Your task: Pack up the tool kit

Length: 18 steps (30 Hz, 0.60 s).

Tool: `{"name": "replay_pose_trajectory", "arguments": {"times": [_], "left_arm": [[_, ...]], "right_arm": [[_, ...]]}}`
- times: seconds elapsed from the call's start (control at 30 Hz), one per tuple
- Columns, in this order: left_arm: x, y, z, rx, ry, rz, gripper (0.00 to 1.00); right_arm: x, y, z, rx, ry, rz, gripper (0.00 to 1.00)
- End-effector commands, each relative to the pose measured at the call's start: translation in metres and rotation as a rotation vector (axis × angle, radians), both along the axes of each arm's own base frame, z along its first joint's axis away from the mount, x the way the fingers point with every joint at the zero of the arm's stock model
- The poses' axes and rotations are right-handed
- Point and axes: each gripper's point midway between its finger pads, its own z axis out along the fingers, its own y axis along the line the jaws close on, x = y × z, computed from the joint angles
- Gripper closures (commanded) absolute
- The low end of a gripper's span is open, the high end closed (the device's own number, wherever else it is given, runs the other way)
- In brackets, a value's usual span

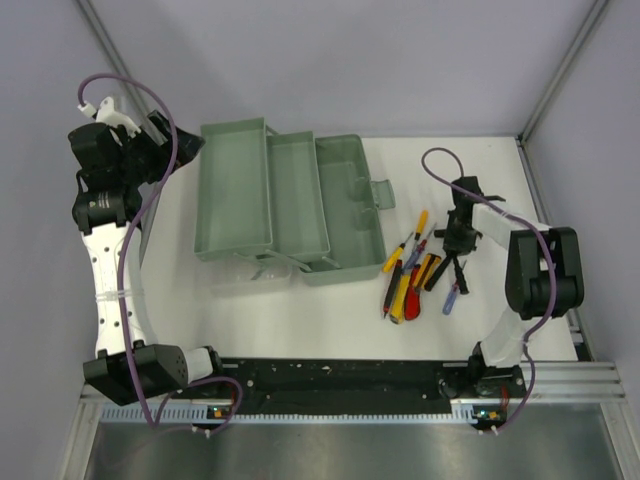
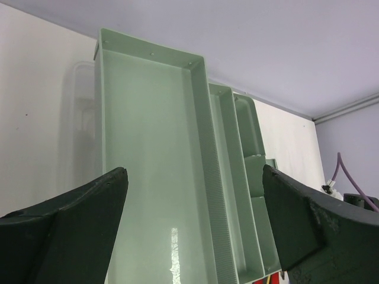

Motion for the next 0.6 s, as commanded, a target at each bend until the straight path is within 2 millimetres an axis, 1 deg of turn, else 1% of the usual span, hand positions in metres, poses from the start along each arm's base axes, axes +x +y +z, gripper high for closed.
{"name": "replay_pose_trajectory", "arguments": {"times": [0.0,0.13,0.27,0.57], "left_arm": [[0.001,-0.003,0.017,0.009,-0.055,-0.018,0.02],[0.002,-0.004,0.017,0.002,-0.056,-0.024,0.02],[0.003,-0.004,0.015,-0.004,-0.053,-0.026,0.02],[0.002,-0.005,0.011,-0.006,-0.045,-0.028,0.02]], "right_arm": [[0.018,-0.007,0.04,-0.031,-0.122,-0.026,0.8],[0.02,-0.007,0.058,-0.031,-0.158,-0.021,0.81],[0.02,-0.001,0.06,0.003,-0.162,-0.012,0.82],[0.017,0.003,0.035,0.024,-0.109,-0.008,0.84]]}}
